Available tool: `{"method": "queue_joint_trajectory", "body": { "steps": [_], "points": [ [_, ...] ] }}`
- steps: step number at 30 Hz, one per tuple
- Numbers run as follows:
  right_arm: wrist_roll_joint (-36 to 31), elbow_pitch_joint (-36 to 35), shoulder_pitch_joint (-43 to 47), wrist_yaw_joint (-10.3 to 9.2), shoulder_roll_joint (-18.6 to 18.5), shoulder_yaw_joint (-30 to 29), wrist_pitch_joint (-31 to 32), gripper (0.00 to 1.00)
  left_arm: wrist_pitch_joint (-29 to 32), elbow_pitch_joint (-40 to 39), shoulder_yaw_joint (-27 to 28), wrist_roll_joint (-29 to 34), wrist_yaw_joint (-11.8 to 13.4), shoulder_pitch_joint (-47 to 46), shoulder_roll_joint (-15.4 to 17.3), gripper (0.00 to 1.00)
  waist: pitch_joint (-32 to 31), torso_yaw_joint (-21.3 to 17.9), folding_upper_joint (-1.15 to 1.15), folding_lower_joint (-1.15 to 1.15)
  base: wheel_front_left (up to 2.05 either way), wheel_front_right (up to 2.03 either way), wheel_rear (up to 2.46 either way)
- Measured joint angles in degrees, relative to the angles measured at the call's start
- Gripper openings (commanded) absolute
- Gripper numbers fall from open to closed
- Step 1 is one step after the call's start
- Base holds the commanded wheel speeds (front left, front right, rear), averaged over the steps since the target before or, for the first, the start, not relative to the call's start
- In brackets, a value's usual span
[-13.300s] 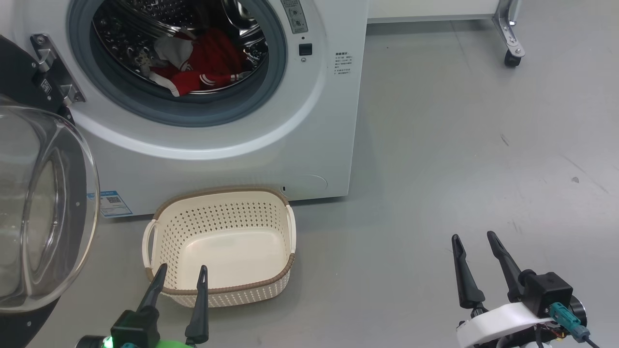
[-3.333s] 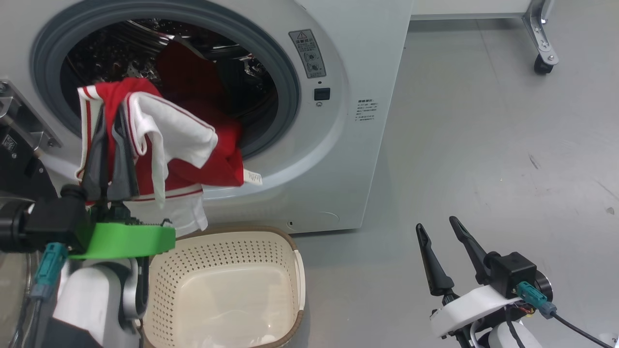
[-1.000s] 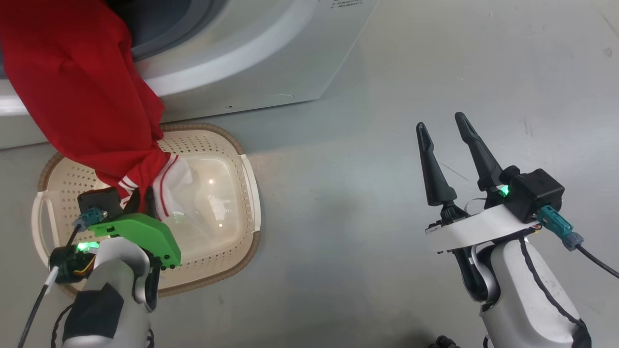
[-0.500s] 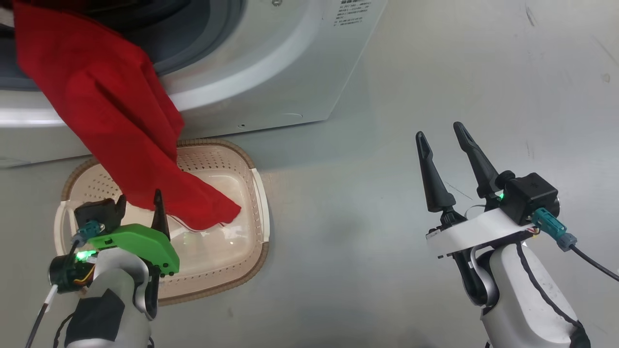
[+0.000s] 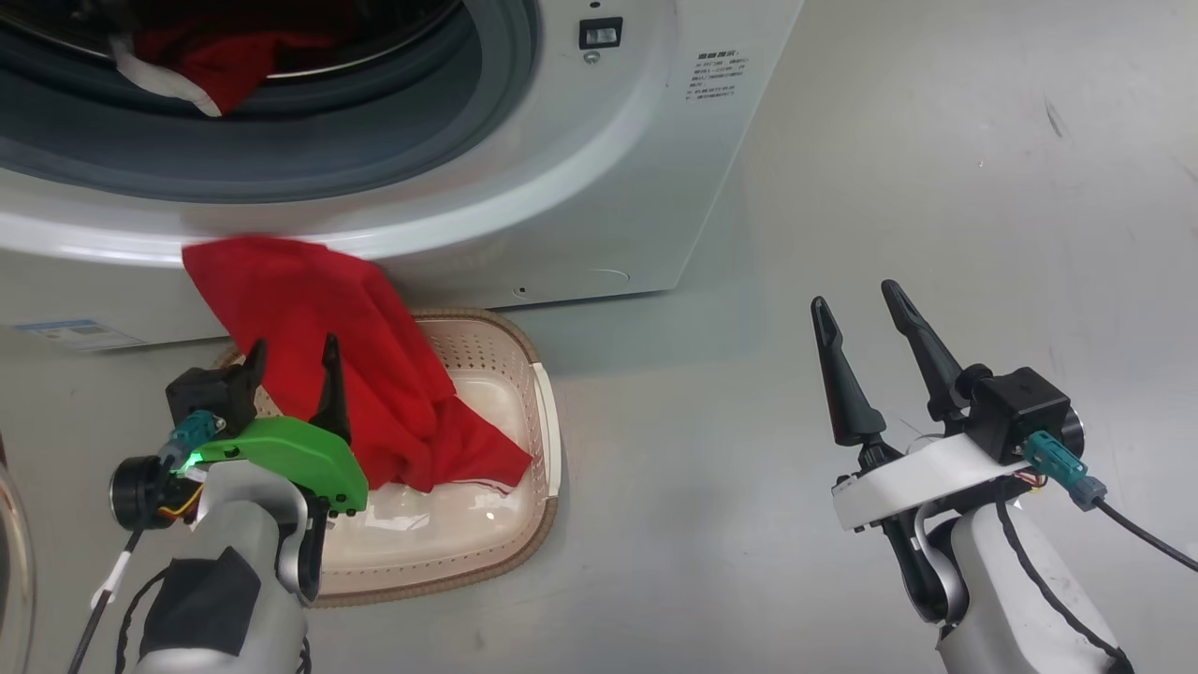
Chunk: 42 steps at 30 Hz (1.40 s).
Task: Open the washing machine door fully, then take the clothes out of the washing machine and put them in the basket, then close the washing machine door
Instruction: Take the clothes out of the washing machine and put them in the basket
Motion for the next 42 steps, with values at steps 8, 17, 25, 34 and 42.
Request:
{"method": "queue_joint_trajectory", "body": {
  "steps": [8,17,25,34,42],
  "points": [
    [-0.34,0.75,2.36,0.04,0.01,-1.14,0.00,1.00,0.00,-10.69,0.15,2.83,0.05,1.22,-0.07,1.00,-3.56,1.50,0.00,0.00,0.00,0.00,0.00],
    [-0.38,1.21,4.37,0.03,0.02,-1.79,-0.01,1.00,-0.07,-20.69,0.33,5.64,0.63,6.13,-0.08,1.00,-7.69,3.01,0.00,0.00,0.00,0.00,0.00],
    [-0.38,1.59,6.15,-0.03,0.03,-1.92,0.00,1.00,-0.07,-26.20,0.18,7.09,1.53,11.36,-0.07,1.00,-11.08,3.68,0.00,0.00,0.00,0.00,0.00],
    [-0.38,1.70,8.63,-0.21,0.04,-1.96,0.00,1.00,-0.07,-29.63,-0.87,7.37,2.04,18.91,-0.03,1.00,-14.45,3.89,0.00,0.00,0.00,0.00,0.00],
    [-0.37,1.96,9.78,-0.65,0.08,-1.49,0.00,1.00,-0.07,-30.44,-1.51,7.31,2.12,23.64,0.03,1.00,-15.82,3.56,0.00,0.00,0.00,0.00,0.00]
  ]
}}
